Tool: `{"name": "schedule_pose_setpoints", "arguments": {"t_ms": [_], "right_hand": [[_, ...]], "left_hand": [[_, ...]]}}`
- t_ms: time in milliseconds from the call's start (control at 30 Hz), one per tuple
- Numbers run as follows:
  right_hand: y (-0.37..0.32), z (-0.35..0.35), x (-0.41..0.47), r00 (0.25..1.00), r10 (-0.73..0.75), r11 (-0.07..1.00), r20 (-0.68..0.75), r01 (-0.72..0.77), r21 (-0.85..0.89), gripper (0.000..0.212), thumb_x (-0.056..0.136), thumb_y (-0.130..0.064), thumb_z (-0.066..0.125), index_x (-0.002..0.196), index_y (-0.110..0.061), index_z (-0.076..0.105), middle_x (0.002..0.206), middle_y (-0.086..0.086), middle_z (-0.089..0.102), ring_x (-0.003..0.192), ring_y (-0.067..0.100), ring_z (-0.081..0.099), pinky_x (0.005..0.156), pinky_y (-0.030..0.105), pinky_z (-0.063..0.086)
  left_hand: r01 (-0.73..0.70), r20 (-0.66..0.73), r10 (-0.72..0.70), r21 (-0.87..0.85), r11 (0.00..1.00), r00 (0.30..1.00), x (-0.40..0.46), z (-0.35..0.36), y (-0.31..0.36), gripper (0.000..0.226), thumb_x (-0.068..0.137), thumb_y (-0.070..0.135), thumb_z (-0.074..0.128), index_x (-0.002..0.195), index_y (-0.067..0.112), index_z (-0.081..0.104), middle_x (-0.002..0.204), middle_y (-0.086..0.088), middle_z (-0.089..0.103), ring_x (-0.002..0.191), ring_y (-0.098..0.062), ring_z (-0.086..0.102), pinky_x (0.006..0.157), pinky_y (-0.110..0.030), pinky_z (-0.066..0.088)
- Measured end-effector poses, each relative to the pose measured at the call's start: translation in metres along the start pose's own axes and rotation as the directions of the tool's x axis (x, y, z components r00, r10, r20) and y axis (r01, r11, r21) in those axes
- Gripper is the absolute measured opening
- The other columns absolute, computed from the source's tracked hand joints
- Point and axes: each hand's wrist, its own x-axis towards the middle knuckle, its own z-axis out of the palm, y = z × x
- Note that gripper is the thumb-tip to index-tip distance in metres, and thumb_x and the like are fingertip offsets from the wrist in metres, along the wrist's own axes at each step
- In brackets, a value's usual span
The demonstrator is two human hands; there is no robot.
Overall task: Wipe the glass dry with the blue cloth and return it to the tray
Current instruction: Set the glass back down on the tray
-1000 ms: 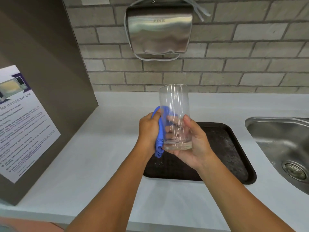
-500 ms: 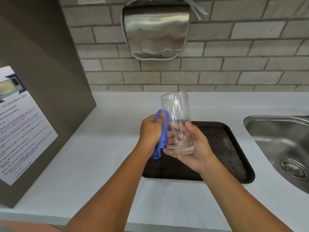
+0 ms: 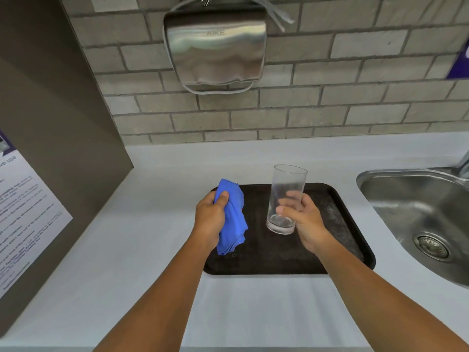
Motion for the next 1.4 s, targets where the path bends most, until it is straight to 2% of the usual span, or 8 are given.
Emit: {"name": "schedule_pose_setpoints", "arguments": {"t_ms": [67, 167, 267, 367, 567, 800, 967, 1400], "right_hand": [[0.005, -0.002, 0.003, 0.999, -0.016, 0.998, -0.028, 0.014, -0.059, 0.060, 0.060, -0.005, 0.089, 0.110, -0.021, 0.060, 0.109, 0.008, 0.070, 0.103, 0.023, 0.067, 0.092, 0.041, 0.055], [0.007, -0.002, 0.007, 0.999, -0.018, 0.984, -0.049, 0.009, -0.178, 0.066, 0.059, -0.005, 0.091, 0.112, -0.026, 0.059, 0.113, 0.004, 0.069, 0.103, 0.020, 0.067, 0.080, 0.032, 0.056], [0.008, -0.003, 0.011, 0.997, -0.021, 0.971, -0.072, 0.003, -0.240, 0.064, 0.062, -0.006, 0.090, 0.114, -0.025, 0.060, 0.112, -0.001, 0.068, 0.102, 0.013, 0.066, 0.077, 0.026, 0.052], [0.009, -0.005, 0.015, 0.994, -0.037, 0.968, -0.100, 0.011, -0.251, 0.062, 0.063, -0.004, 0.090, 0.115, -0.019, 0.060, 0.110, -0.001, 0.067, 0.099, 0.009, 0.064, 0.074, 0.021, 0.049], [0.013, -0.008, 0.023, 0.991, -0.053, 0.959, -0.124, 0.015, -0.283, 0.065, 0.061, -0.004, 0.090, 0.117, -0.019, 0.059, 0.110, -0.003, 0.066, 0.100, 0.011, 0.063, 0.075, 0.023, 0.049], [0.020, -0.011, 0.026, 0.992, -0.041, 0.951, -0.120, 0.002, -0.310, 0.068, 0.059, -0.008, 0.091, 0.116, -0.022, 0.058, 0.112, -0.001, 0.067, 0.101, 0.017, 0.065, 0.079, 0.029, 0.052], [0.021, -0.011, 0.026, 0.991, -0.045, 0.948, -0.124, 0.003, -0.317, 0.064, 0.058, -0.007, 0.091, 0.109, -0.029, 0.057, 0.108, -0.004, 0.067, 0.098, 0.013, 0.066, 0.074, 0.024, 0.051], [0.020, -0.011, 0.030, 0.995, -0.020, 0.939, -0.095, -0.014, -0.345, 0.062, 0.061, -0.002, 0.087, 0.112, -0.023, 0.058, 0.108, -0.005, 0.066, 0.097, 0.010, 0.064, 0.071, 0.021, 0.049]], "left_hand": [[0.010, -0.001, -0.010, 0.033, 0.999, 1.000, 0.000, 0.001, -0.003, 0.022, 0.098, 0.032, 0.052, 0.104, 0.014, 0.064, 0.109, -0.013, 0.068, 0.095, -0.027, 0.065, 0.083, -0.042, 0.055], [0.037, -0.008, -0.037, 0.048, 0.998, 0.999, -0.002, 0.002, -0.007, 0.024, 0.098, 0.032, 0.052, 0.099, 0.010, 0.061, 0.109, -0.018, 0.066, 0.093, -0.029, 0.063, 0.085, -0.046, 0.054], [0.044, -0.009, -0.044, 0.055, 0.998, 0.999, -0.003, 0.002, -0.010, 0.021, 0.098, 0.032, 0.052, 0.094, 0.013, 0.059, 0.108, -0.019, 0.065, 0.099, -0.033, 0.063, 0.088, -0.047, 0.053], [0.051, -0.012, -0.050, 0.045, 0.998, 0.999, -0.004, 0.001, -0.010, 0.026, 0.098, 0.032, 0.052, 0.102, 0.007, 0.059, 0.111, -0.019, 0.065, 0.103, -0.036, 0.063, 0.093, -0.052, 0.053], [0.061, -0.013, -0.061, 0.045, 0.997, 0.998, -0.007, 0.002, -0.011, 0.030, 0.097, 0.032, 0.053, 0.107, 0.004, 0.058, 0.114, -0.023, 0.064, 0.106, -0.038, 0.062, 0.095, -0.058, 0.050], [0.052, -0.019, -0.051, 0.053, 0.997, 0.998, -0.009, 0.002, -0.012, 0.029, 0.097, 0.032, 0.053, 0.104, 0.004, 0.058, 0.114, -0.024, 0.063, 0.106, -0.039, 0.061, 0.095, -0.057, 0.050], [0.047, -0.014, -0.046, 0.052, 0.998, 0.999, -0.010, 0.000, -0.012, 0.018, 0.097, 0.033, 0.052, 0.094, 0.016, 0.059, 0.113, -0.020, 0.064, 0.105, -0.036, 0.062, 0.096, -0.055, 0.050], [0.050, -0.006, -0.050, 0.055, 0.997, 0.999, -0.009, -0.004, -0.008, 0.018, 0.097, 0.033, 0.053, 0.094, 0.017, 0.060, 0.112, -0.019, 0.065, 0.105, -0.036, 0.062, 0.095, -0.056, 0.051]]}}
